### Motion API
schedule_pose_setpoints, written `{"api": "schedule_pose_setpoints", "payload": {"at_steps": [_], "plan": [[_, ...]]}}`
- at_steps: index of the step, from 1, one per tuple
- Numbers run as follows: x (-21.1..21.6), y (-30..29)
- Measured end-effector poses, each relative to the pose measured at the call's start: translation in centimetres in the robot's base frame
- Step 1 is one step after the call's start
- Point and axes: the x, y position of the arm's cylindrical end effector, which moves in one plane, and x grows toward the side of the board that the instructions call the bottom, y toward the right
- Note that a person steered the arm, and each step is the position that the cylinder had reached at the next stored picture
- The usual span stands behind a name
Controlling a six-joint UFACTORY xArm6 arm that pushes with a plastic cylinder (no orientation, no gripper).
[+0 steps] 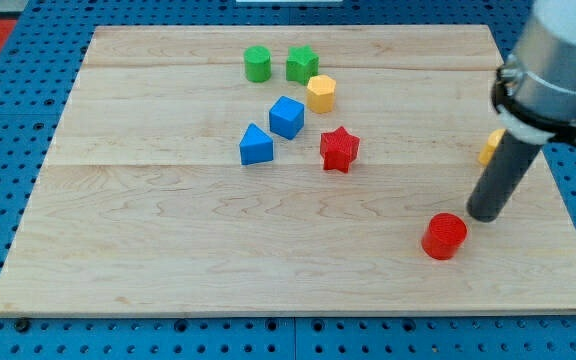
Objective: Push the red circle towards the down side
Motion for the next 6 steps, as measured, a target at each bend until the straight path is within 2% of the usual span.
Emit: {"api": "schedule_pose_setpoints", "payload": {"at_steps": [3,4,5,6], "plan": [[-3.9,-0.3],[-3.6,-1.2],[-1.8,-1.2],[3.8,-2.5]]}}
